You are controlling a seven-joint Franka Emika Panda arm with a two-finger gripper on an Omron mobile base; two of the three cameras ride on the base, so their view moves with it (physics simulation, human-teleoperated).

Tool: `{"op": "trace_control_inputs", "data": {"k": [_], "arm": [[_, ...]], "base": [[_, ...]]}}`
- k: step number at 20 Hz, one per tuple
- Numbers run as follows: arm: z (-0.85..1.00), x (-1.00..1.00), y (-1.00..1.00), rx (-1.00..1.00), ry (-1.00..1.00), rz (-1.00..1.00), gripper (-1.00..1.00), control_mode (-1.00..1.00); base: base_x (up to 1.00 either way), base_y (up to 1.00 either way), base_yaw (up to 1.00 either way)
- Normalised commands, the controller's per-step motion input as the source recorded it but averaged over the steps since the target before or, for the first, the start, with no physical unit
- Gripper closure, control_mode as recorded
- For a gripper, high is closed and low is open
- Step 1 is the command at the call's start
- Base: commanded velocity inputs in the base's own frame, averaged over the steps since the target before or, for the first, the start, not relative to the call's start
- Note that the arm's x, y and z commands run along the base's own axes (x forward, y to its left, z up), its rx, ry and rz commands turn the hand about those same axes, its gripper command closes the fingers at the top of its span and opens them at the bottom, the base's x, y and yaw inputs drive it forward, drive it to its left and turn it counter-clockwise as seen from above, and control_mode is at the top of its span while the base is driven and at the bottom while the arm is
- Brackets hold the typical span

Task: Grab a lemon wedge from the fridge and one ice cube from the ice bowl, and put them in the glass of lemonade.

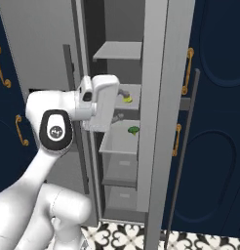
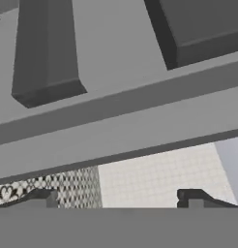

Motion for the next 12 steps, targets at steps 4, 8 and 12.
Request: {"op": "trace_control_inputs", "data": {"k": [4, 8, 12], "arm": [[-0.09, 0.0, 1.0, 0.45, -0.18, 0.07, -1.0, -1.0], [-0.34, 0.0, 1.0, 0.56, -0.18, 0.11, -1.0, -1.0], [-0.67, 0.0, 0.91, 0.64, -0.08, 0.2, -1.0, -1.0]], "base": [[0.0, 0.0, 0.0], [0.0, 0.0, 0.0], [0.0, 0.0, 0.0]]}}
